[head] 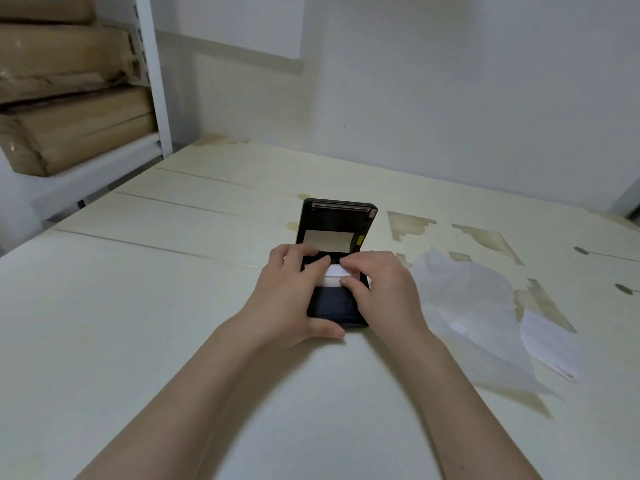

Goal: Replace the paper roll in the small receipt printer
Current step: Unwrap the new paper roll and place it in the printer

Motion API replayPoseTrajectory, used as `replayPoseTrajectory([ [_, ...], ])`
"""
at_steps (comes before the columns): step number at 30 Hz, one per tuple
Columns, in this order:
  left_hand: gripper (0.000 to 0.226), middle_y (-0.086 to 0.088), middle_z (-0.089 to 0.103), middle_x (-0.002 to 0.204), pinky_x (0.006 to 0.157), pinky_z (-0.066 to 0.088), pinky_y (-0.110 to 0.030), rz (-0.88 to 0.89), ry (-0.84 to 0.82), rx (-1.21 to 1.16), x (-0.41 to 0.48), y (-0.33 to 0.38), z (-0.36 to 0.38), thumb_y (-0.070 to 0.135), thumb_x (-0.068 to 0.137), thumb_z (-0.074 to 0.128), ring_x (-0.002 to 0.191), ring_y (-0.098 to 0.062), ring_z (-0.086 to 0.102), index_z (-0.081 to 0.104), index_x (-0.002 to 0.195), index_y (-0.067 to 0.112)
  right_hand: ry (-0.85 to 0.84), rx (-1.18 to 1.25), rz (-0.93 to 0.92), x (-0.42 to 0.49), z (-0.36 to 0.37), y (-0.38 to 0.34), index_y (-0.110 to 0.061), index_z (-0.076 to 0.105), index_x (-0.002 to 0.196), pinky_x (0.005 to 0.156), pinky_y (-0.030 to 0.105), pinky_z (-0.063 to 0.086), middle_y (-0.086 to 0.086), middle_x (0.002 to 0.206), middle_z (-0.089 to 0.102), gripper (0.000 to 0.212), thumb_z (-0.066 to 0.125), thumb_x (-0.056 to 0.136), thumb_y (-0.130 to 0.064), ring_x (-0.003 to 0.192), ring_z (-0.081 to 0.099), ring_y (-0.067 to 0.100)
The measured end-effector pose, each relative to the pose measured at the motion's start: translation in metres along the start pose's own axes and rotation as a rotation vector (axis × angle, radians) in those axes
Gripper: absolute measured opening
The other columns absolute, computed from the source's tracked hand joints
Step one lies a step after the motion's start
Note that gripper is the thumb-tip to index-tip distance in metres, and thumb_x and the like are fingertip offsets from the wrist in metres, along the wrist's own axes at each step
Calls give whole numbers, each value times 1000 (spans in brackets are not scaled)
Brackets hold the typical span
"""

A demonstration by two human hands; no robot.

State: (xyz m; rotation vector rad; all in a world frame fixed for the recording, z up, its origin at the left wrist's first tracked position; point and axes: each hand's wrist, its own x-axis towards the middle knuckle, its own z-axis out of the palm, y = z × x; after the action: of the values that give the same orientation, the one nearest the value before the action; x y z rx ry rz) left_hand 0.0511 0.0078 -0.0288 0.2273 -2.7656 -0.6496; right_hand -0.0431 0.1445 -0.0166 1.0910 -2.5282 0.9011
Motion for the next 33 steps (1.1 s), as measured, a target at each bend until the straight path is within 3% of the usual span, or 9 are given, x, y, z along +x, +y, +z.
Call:
replayPoseTrajectory([
  [7,101,12,34,153,117,19,-33,27,35,-44,8,-7,3,57,63,80,146,-20,10,34,148,25,-17,-109,36,10,4,2,-18,73,112,82,24,38,-2,112,72,24,62,91,-16,112,50,20],
  [13,101,15,37,151,119,11,-37,21,66,-29,7,-6,3,60,61,80,147,-17,10,35,147,29,87,-61,-35,8,8,7,-15,76,91,71,16,29,-3,94,74,16,60,91,-12,96,53,20],
  [18,98,15,42,145,120,-1,-40,37,156,34,6,-2,3,61,63,77,148,-14,14,35,147,32,153,-47,-66,8,8,9,-12,76,93,79,2,31,-3,93,74,15,63,88,-9,95,45,5],
  [22,86,10,46,139,119,-3,-42,89,170,48,5,0,5,58,66,77,147,-16,17,45,142,31,110,-90,-98,1,5,9,-11,77,89,86,17,36,-3,103,75,17,61,90,-11,110,54,17],
  [24,77,7,38,151,118,-4,-44,111,165,60,5,-1,7,59,69,74,150,-19,10,51,136,30,61,-102,-69,-2,8,12,-14,77,97,90,17,35,-2,111,72,19,58,92,-16,114,51,13],
  [27,74,7,21,162,119,-8,-45,111,109,109,4,0,7,60,76,67,151,-17,-4,44,139,27,65,-72,-6,-5,8,12,-18,74,109,94,23,42,1,116,66,23,57,93,-18,114,53,14],
  [33,79,13,36,154,118,-14,-44,64,103,188,-5,10,2,57,83,61,151,-14,0,29,147,25,136,-114,-115,-17,-1,-2,-8,76,88,77,40,52,0,84,74,13,65,85,-4,92,61,25],
])
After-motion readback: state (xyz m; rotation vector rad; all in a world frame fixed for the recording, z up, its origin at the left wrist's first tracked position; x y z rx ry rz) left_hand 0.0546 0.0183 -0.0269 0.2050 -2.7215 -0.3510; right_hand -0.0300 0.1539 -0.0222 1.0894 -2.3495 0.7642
